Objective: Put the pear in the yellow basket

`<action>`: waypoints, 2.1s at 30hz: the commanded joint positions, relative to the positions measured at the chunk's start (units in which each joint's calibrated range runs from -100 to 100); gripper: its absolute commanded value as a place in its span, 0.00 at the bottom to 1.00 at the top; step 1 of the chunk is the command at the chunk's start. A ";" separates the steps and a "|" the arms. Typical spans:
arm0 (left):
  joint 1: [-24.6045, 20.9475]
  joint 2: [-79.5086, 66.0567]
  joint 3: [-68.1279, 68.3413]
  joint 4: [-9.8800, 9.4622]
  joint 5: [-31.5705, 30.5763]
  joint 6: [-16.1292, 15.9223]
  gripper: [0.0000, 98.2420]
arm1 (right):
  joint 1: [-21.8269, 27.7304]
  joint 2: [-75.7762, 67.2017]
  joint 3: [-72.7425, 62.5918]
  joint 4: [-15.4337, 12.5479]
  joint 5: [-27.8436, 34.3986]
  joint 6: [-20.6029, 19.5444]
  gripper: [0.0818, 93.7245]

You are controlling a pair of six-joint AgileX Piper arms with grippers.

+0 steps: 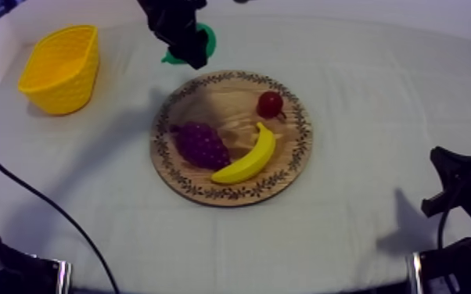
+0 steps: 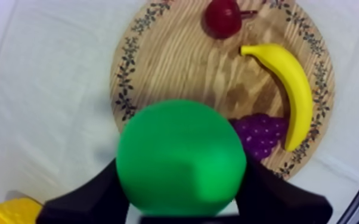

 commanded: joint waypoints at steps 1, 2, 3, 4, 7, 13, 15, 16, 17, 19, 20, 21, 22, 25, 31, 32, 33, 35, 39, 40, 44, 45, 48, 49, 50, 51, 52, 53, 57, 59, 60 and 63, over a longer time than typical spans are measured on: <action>-0.21 -2.76 0.12 0.14 0.27 0.19 0.41 | 0.00 -0.04 -0.05 -0.01 0.04 0.01 0.00; -0.35 -3.57 0.18 0.06 0.48 0.29 0.41 | 0.00 -0.04 -0.05 -0.01 0.04 0.01 0.00; -0.55 -4.29 0.18 -0.02 0.67 0.40 0.41 | 0.00 -0.04 -0.05 -0.01 0.04 0.01 0.00; -0.83 -4.93 0.16 -0.10 0.86 0.47 0.41 | 0.00 -0.04 -0.05 -0.01 0.04 0.01 0.00; -2.20 -6.60 0.06 -0.37 1.24 0.52 0.41 | 0.00 -0.04 -0.05 -0.01 0.04 0.01 0.00; -7.38 -9.28 0.33 -0.75 1.90 0.33 0.40 | 0.00 -0.04 -0.05 -0.01 0.04 0.01 0.00; -9.42 -9.92 0.44 -0.85 2.00 0.41 0.40 | 0.00 -0.04 -0.05 -0.01 0.04 0.01 0.00; -10.44 -10.19 0.47 -0.88 2.03 0.46 0.40 | 0.00 -0.04 -0.05 -0.01 0.04 0.01 0.00; -11.44 -10.43 0.49 -0.90 2.10 0.51 0.40 | 0.00 -0.04 -0.05 -0.01 0.04 0.01 0.00; -13.41 -10.78 0.37 -0.93 2.33 0.57 0.40 | 0.00 -0.04 -0.05 -0.01 0.04 0.01 0.00; -14.34 -10.95 0.32 -0.94 2.40 0.51 0.40 | 0.00 -0.04 -0.05 -0.01 0.04 0.01 0.00; -15.26 -11.09 0.28 -0.94 2.46 0.40 0.40 | 0.00 -0.04 -0.05 -0.01 0.04 0.01 0.00; -16.16 -11.21 0.26 -0.99 2.49 0.28 0.39 | 0.00 -0.04 -0.05 -0.01 0.04 0.01 0.00; -18.74 -11.50 0.31 -1.27 2.55 0.00 0.39 | 0.00 -0.04 -0.05 -0.01 0.04 0.01 0.00; -23.63 -11.40 0.19 -1.35 2.58 1.09 0.39 | 0.00 -0.04 -0.05 -0.01 0.04 0.01 0.00; -24.37 -11.28 0.06 -1.26 2.58 1.57 0.39 | 0.00 -0.04 -0.05 -0.01 0.04 0.01 0.00; -25.03 -11.11 -0.06 -1.18 2.58 2.11 0.39 | 0.00 -0.04 -0.05 -0.01 0.04 0.01 0.00; -26.26 -10.64 -0.39 -0.99 2.58 3.38 0.38 | 0.00 -0.04 -0.05 -0.01 0.04 0.01 0.00; -28.22 -9.52 -1.20 -0.38 2.58 6.34 0.37 | 0.00 -0.04 -0.05 -0.01 0.04 0.01 0.00; -28.60 -9.21 -1.58 -0.13 2.58 6.96 0.37 | 0.00 -0.04 -0.05 -0.01 0.04 0.01 0.00; -29.85 -7.95 -3.00 0.99 2.58 9.33 0.37 | 0.00 -0.04 -0.05 -0.01 0.04 0.01 0.00; -30.11 -7.59 -3.28 1.26 2.58 9.78 0.37 | 0.00 -0.04 -0.05 -0.01 0.04 0.01 0.00; -30.80 -6.19 -4.04 1.84 2.58 10.66 0.37 | 0.00 -0.04 -0.05 -0.01 0.04 0.01 0.00; -30.99 -5.61 -4.31 1.97 2.58 10.80 0.38 | 0.00 -0.04 -0.05 -0.01 0.04 0.01 0.00; -31.17 -4.98 -4.56 2.06 2.58 10.90 0.38 | 0.00 -0.04 -0.05 -0.01 0.04 0.01 0.00; -31.33 -4.30 -4.81 2.12 2.58 10.95 0.38 | 0.00 -0.04 -0.05 -0.01 0.04 0.01 0.00; -31.47 -3.59 -5.08 2.17 2.56 10.98 0.38 | 0.00 -0.04 -0.05 -0.01 0.04 0.01 0.00; -31.59 -2.86 -5.37 2.20 2.52 10.98 0.39 | 0.00 -0.04 -0.05 -0.01 0.04 0.01 0.00; -31.92 -0.01 -6.42 2.16 2.08 10.94 0.39 | 0.00 -0.04 -0.05 -0.01 0.04 0.01 0.00; -32.05 1.53 -6.81 2.08 1.51 10.85 0.38 | 0.00 -0.04 -0.05 -0.01 0.04 0.01 0.00; -32.12 2.38 -7.01 2.05 1.20 10.80 0.38 | 0.00 -0.04 -0.05 -0.01 0.04 0.01 0.00; -32.37 5.22 -7.75 2.00 0.28 10.71 0.38 | 0.00 -0.04 -0.05 -0.01 0.04 0.01 0.00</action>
